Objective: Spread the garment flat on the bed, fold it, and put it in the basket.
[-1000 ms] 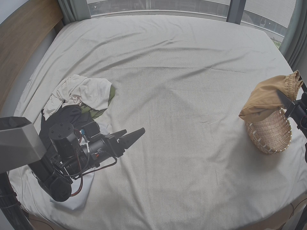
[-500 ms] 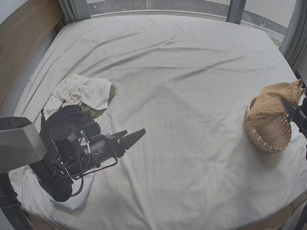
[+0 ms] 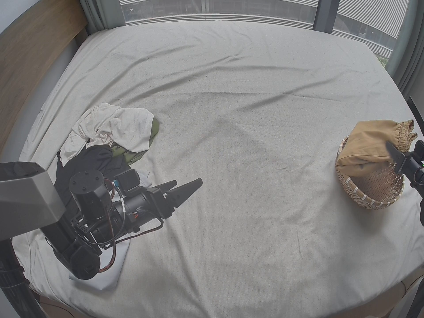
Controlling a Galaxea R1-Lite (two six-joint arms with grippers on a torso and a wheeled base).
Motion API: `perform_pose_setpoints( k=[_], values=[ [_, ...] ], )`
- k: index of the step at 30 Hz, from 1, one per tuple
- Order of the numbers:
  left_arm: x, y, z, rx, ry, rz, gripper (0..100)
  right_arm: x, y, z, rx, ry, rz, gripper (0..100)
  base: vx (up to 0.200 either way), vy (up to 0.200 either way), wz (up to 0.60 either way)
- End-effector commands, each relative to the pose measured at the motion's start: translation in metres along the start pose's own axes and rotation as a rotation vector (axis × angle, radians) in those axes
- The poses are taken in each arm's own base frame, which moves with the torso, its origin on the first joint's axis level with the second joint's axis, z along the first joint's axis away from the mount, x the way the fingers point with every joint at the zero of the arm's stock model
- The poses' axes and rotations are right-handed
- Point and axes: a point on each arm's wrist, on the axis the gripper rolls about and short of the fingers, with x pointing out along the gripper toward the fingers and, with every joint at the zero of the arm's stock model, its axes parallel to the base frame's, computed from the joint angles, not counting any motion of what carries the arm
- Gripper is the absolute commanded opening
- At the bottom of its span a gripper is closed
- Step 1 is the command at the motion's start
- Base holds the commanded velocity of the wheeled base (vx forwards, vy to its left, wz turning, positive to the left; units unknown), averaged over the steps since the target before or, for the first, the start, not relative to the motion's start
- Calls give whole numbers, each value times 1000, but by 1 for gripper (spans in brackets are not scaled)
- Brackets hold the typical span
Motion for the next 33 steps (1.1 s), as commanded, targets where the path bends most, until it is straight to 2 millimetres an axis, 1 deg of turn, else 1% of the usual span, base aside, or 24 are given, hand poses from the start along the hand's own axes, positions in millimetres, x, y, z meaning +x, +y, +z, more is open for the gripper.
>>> perform_pose_setpoints(
  k=[1,5,7,8,13,16,19,24,29,31,33],
  values=[
    [0,0,0,0,0,0,100,0,-1,0,1,1,-1,100,0,0,0],
    [0,0,0,0,0,0,100,-2,2,3,-5,-7,4,100,0,0,0],
    [0,0,0,-1,1,0,100,-9,7,16,-26,-41,8,100,0,0,0],
    [0,0,0,-1,1,0,100,-9,7,16,-27,-42,9,100,0,0,0],
    [0,0,0,0,0,0,100,-22,20,39,-44,-72,20,100,0,0,0],
    [0,0,0,0,0,0,100,-29,27,49,-53,-87,29,100,0,0,0],
    [0,0,0,0,-1,-1,100,-30,35,54,-57,-99,56,100,0,0,0],
    [0,-3,0,2,-2,-9,100,-26,49,52,-48,-94,114,100,0,0,0],
    [0,-3,2,4,-7,-12,100,-23,67,44,-27,-71,187,100,0,0,0],
    [0,-4,2,6,-8,-12,100,-20,76,42,-20,-65,223,100,0,0,0],
    [-1,-5,4,7,-14,-16,100,-19,92,35,2,-38,292,100,0,0,0]
  ],
)
